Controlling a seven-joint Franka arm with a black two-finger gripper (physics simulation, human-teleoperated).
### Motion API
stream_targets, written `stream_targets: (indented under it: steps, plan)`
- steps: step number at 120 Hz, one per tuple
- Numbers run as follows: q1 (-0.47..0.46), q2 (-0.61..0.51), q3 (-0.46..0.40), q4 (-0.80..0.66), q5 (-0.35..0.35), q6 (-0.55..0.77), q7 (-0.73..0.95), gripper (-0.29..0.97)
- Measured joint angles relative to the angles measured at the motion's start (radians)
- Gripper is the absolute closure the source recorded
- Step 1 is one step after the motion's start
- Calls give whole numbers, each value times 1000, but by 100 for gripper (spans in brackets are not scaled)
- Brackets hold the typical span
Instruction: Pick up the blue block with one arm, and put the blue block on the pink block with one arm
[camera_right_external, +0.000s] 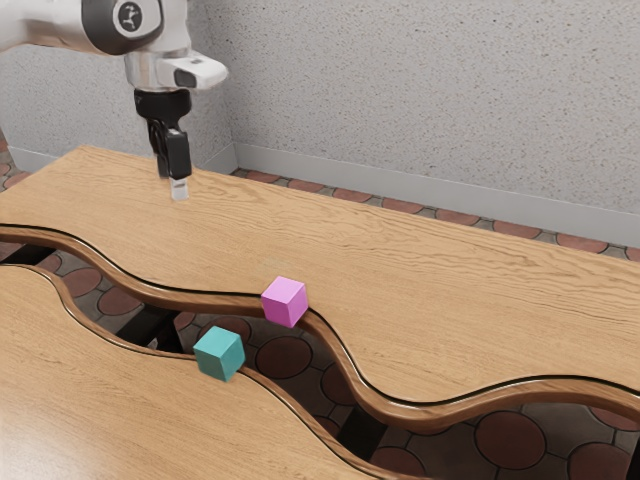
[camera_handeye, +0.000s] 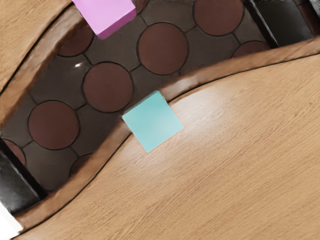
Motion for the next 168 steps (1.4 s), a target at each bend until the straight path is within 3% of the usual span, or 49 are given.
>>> stream_targets:
  steps: [15,25,34,61,78,118,147,168]
  plan:
    - [23,-1,1,-14,-31,42,71,0]
    - [32,-49,-3,-113,-70,72,125,0]
    - [32,-101,-4,-328,-86,193,222,0]
    - [19,-89,-11,-587,-63,506,503,0]
    - [23,-25,-11,-616,-56,668,662,0]
    - [41,117,-13,-639,-109,818,904,0]
    - [39,83,-17,-724,-163,871,999,0]
    - [49,129,-16,-729,-173,924,1043,0]
